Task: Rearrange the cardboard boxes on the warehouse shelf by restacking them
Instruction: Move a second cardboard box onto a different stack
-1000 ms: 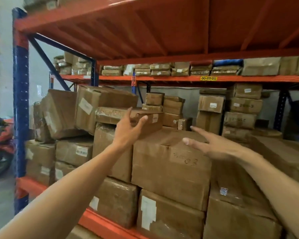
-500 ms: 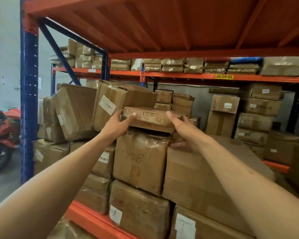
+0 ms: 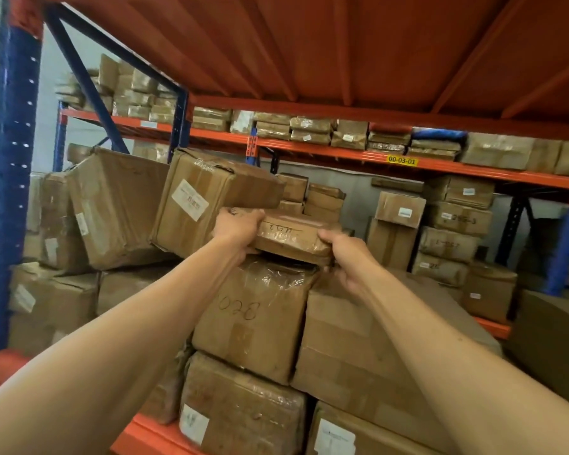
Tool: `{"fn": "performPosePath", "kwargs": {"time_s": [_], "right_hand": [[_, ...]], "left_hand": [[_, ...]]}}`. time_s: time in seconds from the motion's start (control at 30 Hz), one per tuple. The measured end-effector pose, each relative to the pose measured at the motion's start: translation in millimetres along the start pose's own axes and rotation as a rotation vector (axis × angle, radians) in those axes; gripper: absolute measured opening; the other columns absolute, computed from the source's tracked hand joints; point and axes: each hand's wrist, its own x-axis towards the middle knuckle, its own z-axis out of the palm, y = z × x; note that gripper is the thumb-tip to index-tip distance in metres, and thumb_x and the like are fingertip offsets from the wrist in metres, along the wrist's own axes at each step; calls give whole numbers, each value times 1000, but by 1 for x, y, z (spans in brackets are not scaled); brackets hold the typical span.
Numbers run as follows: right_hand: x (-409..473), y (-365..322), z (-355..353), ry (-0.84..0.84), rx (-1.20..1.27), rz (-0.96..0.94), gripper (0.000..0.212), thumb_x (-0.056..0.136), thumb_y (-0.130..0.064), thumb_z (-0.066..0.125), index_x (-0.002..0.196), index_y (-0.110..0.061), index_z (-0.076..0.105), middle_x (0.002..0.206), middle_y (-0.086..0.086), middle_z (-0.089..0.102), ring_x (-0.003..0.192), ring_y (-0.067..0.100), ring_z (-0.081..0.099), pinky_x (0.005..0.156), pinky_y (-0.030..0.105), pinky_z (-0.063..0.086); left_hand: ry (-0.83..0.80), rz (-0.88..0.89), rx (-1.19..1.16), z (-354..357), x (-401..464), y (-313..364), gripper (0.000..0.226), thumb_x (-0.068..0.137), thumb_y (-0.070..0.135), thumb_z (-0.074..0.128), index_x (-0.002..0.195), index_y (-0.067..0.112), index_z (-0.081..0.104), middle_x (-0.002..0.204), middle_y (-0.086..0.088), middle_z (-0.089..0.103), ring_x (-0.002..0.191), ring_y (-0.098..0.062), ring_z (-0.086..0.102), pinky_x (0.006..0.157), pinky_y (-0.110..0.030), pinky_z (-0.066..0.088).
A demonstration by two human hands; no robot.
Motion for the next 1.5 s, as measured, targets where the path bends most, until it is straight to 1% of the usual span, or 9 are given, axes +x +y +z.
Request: {"fn": "performPosePath", "kwargs": {"time_s": [0.13,0.63,0.83,1.0,1.07,1.2,1.3,1.4,1.5], "right_hand": [[-8,1,-22,42,83,-25,21,103,-24,64,117,-11,72,95,3,77,74,13,67,51,25,41],[-77,28,-186,147,512,108,23,106,-18,61,124,-4,63,117,20,72,102,33,71,70,42,63],[-88,18,-232,181,-392,132,41,102,-28,67,128,1,58,101,21,75,58,25,75,42,26,53],[-83,-62,-243,208,-678,-174,44,103,-33,58,141,-12,57,114,8,71,90,24,72,70,39,65],[-81,-96,-228,147,-667,-298,64,101,-54,57,157,-26,43,136,0,63,104,23,68,71,40,61],[-70,-135,-197,49,-1069,-426,88,94,-72,56,165,-29,29,172,6,28,151,34,38,114,50,45],[-64,-129,-189,59,-1313,-328,86,90,-68,66,155,-16,46,157,10,49,135,31,54,99,41,48],[-55,-115,-199,228,-1169,-454,37,92,-45,75,109,-15,60,111,5,63,80,17,58,60,29,43],[-56,-108,-238,305,-946,-444,30,93,-39,75,95,-14,59,95,2,62,81,17,62,59,30,47]], "left_hand": [[67,85,55,23,27,-15,95,43,51,82,131,31,51,124,-12,61,105,-36,65,71,-52,64],[-245,548,504,190,-125,32,65,88,26,77,147,28,50,139,-13,44,110,-35,62,99,-45,56],[-199,742,676,218,-166,14,86,90,26,77,161,32,28,155,-17,35,126,-41,54,104,-46,46],[-256,708,497,220,-183,-27,139,84,31,85,156,26,-34,171,-14,20,146,-31,40,118,-51,34],[-292,657,489,225,-190,-50,149,80,33,89,150,29,-43,171,-12,19,147,-32,40,118,-54,36],[-286,525,573,239,-207,-87,149,77,37,90,152,31,-38,171,-14,16,146,-42,39,116,-57,37],[-282,509,584,246,-210,-106,133,80,33,85,161,25,-20,161,-19,37,135,-45,49,110,-54,43],[-270,588,518,252,-206,-111,116,81,39,80,162,26,-2,148,-18,53,124,-42,60,102,-56,51],[-289,726,642,262,-210,-107,113,82,34,80,164,23,4,150,-20,50,119,-43,61,98,-54,52]]}}
